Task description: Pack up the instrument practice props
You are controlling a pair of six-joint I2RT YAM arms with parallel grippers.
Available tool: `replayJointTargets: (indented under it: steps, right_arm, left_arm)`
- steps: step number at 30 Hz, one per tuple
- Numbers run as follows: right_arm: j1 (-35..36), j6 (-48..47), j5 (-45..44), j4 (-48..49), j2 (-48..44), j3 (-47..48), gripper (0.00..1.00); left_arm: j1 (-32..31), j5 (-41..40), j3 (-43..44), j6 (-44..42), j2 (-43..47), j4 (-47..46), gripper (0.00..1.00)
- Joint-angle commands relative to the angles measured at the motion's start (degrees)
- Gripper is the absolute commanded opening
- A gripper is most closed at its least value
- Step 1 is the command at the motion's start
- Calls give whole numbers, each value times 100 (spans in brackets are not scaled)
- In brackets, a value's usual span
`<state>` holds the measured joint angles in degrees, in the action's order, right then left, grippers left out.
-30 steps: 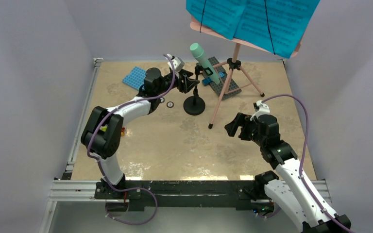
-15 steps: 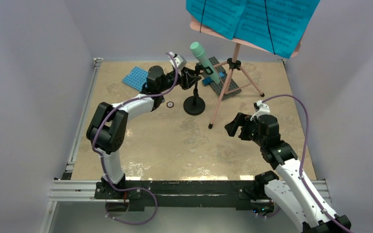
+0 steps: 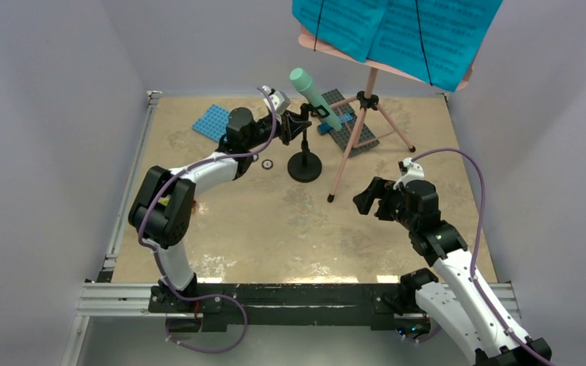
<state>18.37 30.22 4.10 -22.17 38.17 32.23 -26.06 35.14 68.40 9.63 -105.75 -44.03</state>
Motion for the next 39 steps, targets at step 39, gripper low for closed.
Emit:
replayJointTargets:
  steps: [39]
  right_arm:
    - [1599,313,970,728,-302,-212,84]
  left_arm:
    - [-3075,-6413,-4540,-303,5212,6,12]
